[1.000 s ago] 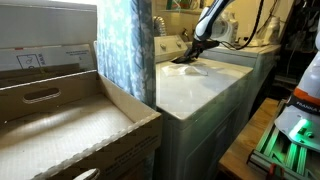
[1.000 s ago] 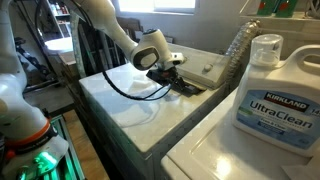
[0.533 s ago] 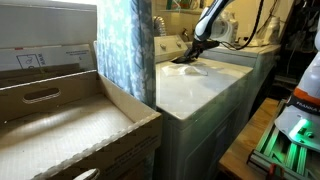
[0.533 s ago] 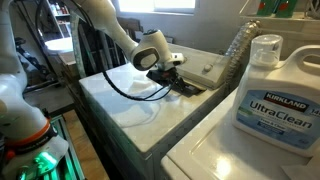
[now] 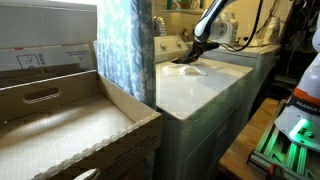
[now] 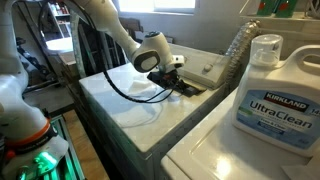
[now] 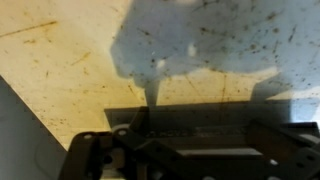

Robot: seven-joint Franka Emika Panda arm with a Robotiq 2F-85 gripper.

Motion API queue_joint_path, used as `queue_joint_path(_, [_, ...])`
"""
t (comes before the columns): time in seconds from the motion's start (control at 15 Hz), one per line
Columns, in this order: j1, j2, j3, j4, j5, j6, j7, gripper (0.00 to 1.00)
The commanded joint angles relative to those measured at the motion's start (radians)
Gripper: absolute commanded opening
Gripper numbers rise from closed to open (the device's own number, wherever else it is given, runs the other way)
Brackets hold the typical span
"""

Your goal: Push the grey object into the detergent drawer of the washing machine on the left

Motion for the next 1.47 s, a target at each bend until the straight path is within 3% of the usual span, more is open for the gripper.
queue_joint_path(0.0, [-0.033, 0.085, 0.037, 0.095, 0.030, 0.061, -0.055, 1.00])
queue_joint_path(0.53, [-0.058, 0.155, 0.067, 0.178, 0.014, 0.077, -0.067, 1.00])
queue_joint_path(1.4, [-0.048, 0.150, 0.041, 0.222, 0.037, 0.045, -0.003, 1.00])
